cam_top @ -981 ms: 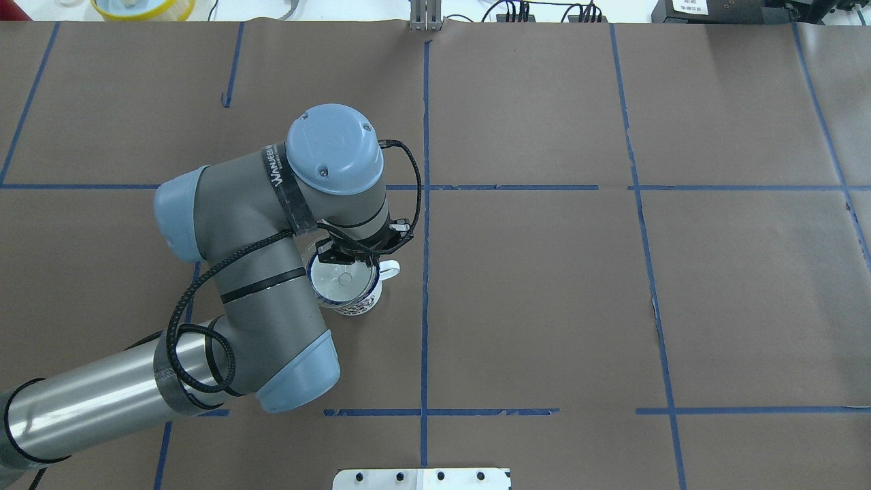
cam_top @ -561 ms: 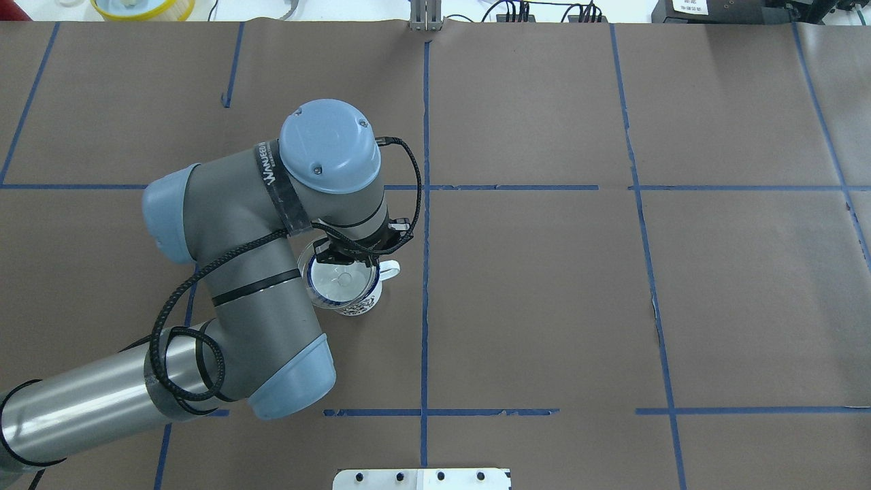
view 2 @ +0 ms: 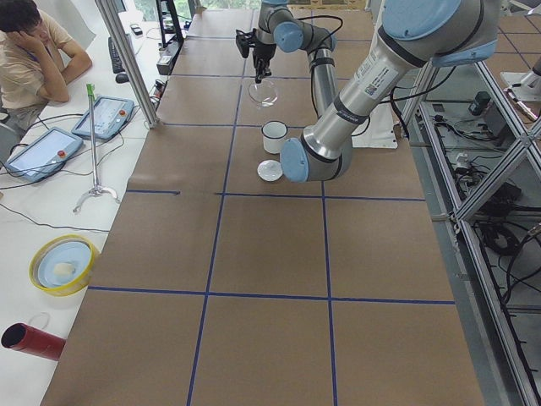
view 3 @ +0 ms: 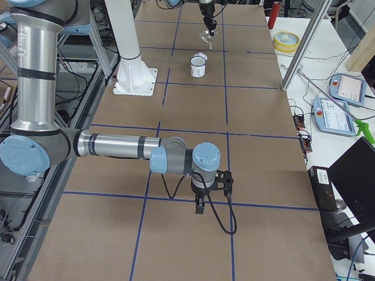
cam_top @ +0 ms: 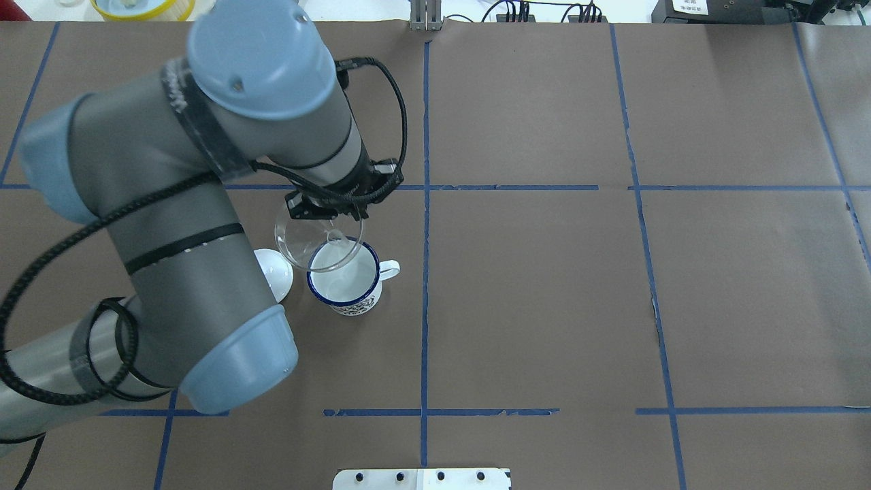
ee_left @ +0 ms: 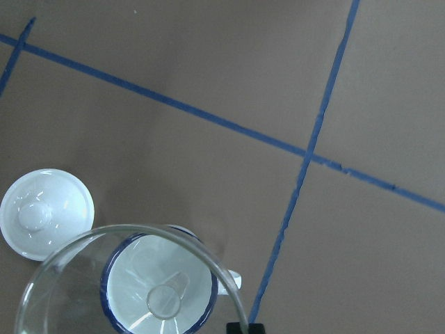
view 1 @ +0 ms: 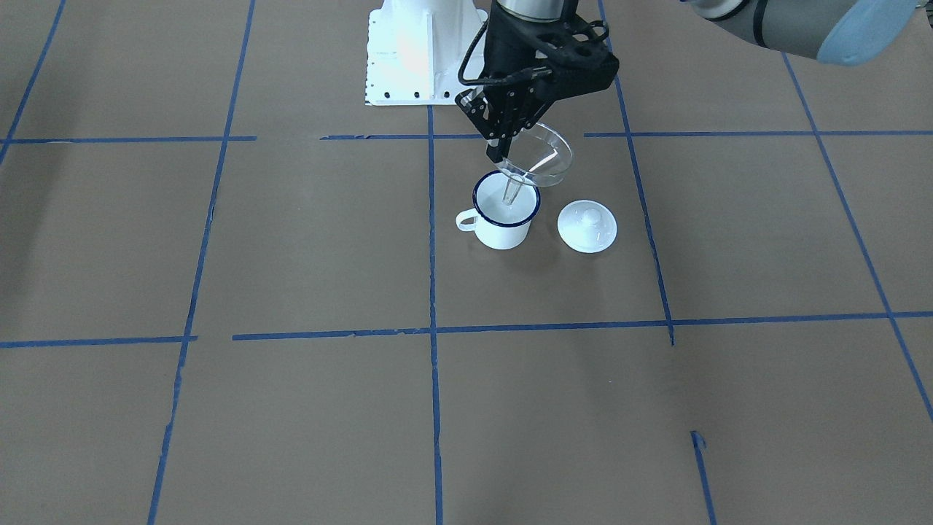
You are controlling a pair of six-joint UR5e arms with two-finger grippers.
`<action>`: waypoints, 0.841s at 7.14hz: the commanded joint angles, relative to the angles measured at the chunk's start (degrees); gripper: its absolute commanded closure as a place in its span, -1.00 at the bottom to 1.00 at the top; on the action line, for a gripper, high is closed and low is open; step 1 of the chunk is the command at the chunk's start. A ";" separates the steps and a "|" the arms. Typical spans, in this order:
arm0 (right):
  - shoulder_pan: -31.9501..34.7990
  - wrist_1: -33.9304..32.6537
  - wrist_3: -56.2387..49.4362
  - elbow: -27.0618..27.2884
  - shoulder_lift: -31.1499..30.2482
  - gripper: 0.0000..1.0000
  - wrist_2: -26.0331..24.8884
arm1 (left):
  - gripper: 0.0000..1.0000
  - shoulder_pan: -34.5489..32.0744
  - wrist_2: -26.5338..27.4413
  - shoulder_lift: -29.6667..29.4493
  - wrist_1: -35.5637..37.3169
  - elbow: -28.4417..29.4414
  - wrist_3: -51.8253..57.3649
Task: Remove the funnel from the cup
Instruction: 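Lift the glass funnel out of the mug, carrying it farther away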
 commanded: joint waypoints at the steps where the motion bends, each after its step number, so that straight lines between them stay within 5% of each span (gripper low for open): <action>1: 0.00 0.00 0.00 0.00 0.00 -1.00 0.00 | 1.00 -3.50 9.59 6.40 -23.32 0.13 -16.57; 2: 0.00 0.00 0.00 0.00 0.00 -1.00 0.00 | 1.00 -3.86 15.22 9.83 -33.80 1.96 -24.22; 4: 0.00 0.00 0.00 0.00 0.00 -1.00 0.00 | 1.00 -3.78 25.69 10.39 -44.40 15.27 -39.01; 6: 0.00 0.00 0.00 0.00 0.00 -1.00 0.00 | 1.00 -3.43 28.72 10.48 -51.99 28.46 -41.87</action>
